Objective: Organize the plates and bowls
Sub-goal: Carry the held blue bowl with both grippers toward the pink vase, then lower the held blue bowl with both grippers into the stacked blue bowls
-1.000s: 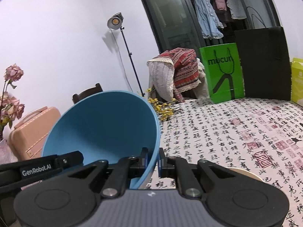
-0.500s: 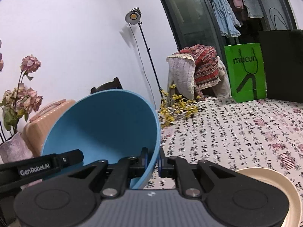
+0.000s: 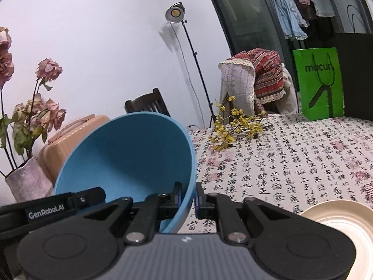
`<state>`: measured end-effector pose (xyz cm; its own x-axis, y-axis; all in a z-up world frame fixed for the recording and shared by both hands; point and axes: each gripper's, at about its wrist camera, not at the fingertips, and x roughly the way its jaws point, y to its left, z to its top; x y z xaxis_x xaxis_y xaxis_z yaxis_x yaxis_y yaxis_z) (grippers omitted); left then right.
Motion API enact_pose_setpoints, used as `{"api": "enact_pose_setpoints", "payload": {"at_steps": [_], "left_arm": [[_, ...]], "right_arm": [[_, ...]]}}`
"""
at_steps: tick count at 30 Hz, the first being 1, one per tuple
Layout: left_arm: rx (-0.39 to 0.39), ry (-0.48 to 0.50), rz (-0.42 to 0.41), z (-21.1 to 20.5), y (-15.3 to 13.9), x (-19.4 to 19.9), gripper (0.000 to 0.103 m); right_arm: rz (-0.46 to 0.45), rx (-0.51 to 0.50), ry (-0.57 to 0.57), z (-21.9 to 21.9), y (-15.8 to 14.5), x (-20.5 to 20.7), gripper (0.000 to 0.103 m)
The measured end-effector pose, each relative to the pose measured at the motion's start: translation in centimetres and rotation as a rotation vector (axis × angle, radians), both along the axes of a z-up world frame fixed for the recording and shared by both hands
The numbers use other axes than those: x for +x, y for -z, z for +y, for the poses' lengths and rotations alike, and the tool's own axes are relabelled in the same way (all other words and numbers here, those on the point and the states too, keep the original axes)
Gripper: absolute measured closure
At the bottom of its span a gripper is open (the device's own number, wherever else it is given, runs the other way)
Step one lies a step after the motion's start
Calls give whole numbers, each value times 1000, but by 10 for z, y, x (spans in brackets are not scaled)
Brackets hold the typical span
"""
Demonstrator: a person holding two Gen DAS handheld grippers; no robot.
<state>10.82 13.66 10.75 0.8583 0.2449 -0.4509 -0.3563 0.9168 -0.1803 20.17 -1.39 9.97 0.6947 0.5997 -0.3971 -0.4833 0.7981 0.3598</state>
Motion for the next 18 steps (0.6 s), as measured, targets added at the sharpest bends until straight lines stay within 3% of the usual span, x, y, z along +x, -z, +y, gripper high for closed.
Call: {"api": "enact_pose_setpoints", "payload": {"at_steps": [18], "left_arm": [[-2, -91, 30, 28, 9, -31, 91]], "right_arm": [[93, 15, -138, 33, 12, -8, 91]]}}
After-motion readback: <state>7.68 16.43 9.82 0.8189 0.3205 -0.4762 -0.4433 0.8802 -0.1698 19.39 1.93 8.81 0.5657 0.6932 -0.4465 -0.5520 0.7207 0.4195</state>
